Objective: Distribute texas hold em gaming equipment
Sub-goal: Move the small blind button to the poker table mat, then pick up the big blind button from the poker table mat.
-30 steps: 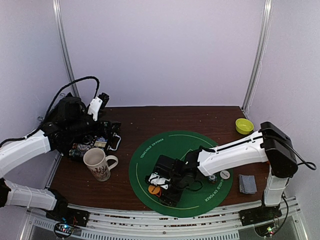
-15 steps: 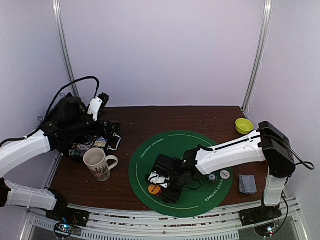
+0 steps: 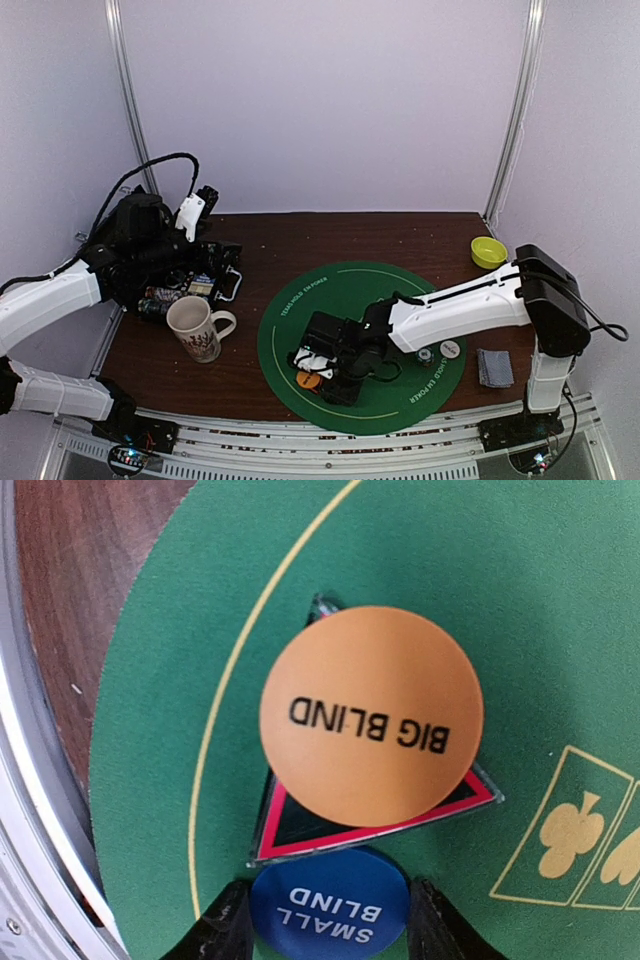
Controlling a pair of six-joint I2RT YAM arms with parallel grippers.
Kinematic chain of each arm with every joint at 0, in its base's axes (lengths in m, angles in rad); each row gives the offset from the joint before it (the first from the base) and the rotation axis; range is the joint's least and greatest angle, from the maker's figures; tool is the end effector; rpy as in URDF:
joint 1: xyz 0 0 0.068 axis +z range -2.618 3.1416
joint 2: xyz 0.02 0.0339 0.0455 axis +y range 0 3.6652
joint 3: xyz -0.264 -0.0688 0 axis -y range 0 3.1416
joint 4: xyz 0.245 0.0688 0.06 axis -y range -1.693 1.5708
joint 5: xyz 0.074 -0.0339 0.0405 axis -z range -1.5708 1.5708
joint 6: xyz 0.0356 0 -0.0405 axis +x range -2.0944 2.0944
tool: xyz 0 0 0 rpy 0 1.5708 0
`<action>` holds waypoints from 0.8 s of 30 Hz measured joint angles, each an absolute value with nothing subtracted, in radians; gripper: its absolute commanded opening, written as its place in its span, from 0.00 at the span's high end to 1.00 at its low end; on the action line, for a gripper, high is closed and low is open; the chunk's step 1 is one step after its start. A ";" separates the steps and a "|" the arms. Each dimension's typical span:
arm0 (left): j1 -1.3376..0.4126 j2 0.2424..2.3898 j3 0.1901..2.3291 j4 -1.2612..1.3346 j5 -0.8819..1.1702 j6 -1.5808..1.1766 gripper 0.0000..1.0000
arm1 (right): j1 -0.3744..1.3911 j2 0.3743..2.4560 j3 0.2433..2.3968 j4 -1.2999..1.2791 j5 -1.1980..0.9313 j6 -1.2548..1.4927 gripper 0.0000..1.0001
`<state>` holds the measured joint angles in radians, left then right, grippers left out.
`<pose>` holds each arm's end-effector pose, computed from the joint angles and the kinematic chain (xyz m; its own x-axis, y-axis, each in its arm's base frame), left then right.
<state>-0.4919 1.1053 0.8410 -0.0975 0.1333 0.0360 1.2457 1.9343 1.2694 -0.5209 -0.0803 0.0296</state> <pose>0.2233 -0.1250 0.3046 -0.2910 0.1964 -0.9363 0.5885 0.8084 -0.0134 0.1202 0.3656 0.1548 -0.3241 -0.8693 -0.3732 -0.9450 0.3157 0.0854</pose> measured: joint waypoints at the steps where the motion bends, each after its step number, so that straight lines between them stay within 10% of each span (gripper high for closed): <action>1: -0.492 1.105 0.841 -0.098 0.133 0.036 0.02 | 1.250 1.934 1.269 -0.520 -0.081 0.030 0.51; 24: -0.492 1.105 0.839 -0.098 0.134 0.036 0.02 | 1.220 1.877 1.329 -0.489 -0.182 0.031 0.05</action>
